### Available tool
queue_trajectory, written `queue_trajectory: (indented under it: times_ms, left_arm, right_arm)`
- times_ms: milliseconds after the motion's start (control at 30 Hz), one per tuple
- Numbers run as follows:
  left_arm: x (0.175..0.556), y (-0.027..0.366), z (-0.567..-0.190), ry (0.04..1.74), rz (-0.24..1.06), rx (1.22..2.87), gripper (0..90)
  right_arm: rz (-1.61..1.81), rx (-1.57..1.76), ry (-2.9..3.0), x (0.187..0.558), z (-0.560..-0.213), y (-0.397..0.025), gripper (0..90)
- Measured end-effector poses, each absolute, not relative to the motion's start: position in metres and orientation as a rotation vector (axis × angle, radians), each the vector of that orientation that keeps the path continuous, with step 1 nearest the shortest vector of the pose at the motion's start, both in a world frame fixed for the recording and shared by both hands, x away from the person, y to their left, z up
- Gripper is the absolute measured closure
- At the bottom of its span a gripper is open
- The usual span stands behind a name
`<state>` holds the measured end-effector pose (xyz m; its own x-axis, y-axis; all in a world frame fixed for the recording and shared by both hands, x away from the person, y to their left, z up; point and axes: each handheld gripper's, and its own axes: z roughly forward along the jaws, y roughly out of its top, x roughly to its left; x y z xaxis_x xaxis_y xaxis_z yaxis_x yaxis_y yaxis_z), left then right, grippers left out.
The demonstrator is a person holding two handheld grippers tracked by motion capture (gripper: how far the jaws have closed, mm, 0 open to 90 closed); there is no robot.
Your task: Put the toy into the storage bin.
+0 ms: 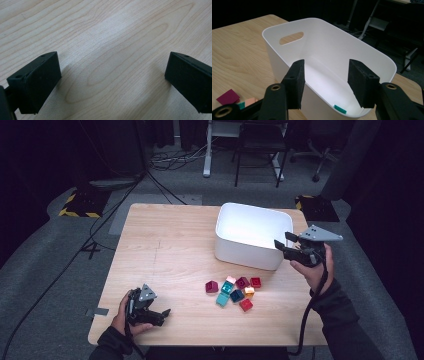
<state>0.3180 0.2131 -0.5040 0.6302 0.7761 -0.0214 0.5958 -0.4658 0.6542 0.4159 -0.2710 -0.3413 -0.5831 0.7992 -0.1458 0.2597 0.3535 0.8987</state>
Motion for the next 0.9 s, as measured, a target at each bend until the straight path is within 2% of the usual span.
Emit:
queue_trajectory:
  times_ms: [467, 667, 900]
  left_arm:
    - [0.318, 0.213, -0.504, 1.071, 0.374, 2.216, 0.6]
    - [0.318, 0.213, -0.504, 1.071, 0.374, 2.216, 0.6]
    - [0.318, 0.213, -0.504, 1.071, 0.374, 2.217, 0.6]
  right_arm:
    - [1.289, 0.847, 2.048, 0.377, -0.349, -0.279, 47.6]
    - [1.291, 0.820, 2.094, 0.365, -0.367, -0.277, 46.2]
    - [1.229, 0.838, 2.173, 0.368, -0.405, -0.270, 45.6]
